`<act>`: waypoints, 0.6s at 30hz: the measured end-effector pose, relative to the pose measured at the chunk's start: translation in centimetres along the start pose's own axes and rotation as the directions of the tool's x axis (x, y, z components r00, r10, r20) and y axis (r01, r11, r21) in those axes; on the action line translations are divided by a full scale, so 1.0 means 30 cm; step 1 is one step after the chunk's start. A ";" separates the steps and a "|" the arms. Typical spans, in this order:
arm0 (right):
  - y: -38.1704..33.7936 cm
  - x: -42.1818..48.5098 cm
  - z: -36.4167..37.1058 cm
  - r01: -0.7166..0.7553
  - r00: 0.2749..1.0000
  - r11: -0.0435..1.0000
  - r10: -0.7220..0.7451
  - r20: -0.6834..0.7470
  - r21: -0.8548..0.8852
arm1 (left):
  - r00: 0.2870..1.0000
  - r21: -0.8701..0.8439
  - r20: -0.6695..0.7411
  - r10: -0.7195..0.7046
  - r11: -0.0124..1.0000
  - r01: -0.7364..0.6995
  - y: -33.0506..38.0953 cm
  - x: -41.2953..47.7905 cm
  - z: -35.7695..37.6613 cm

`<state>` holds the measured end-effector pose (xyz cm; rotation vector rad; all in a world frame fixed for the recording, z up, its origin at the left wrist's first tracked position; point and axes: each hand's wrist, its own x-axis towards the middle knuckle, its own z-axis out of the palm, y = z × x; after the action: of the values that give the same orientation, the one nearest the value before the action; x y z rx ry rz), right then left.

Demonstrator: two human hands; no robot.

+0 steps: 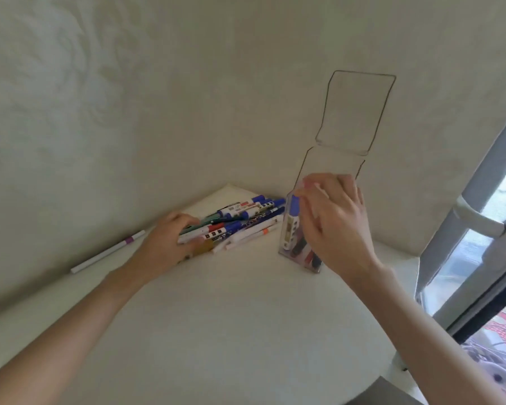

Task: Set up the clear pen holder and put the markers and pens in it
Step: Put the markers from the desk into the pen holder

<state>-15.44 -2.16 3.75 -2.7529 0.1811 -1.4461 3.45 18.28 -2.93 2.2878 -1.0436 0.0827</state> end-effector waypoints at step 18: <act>-0.195 -0.113 0.377 -0.183 0.719 0.974 0.225 0.658 -0.133 | 0.980 -0.113 -0.090 -0.178 0.979 0.167 -0.105 -0.112 0.011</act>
<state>-7.52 3.69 -5.02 -2.9668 0.4840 -0.3338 3.29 21.89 -5.79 2.2443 -0.7769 0.0693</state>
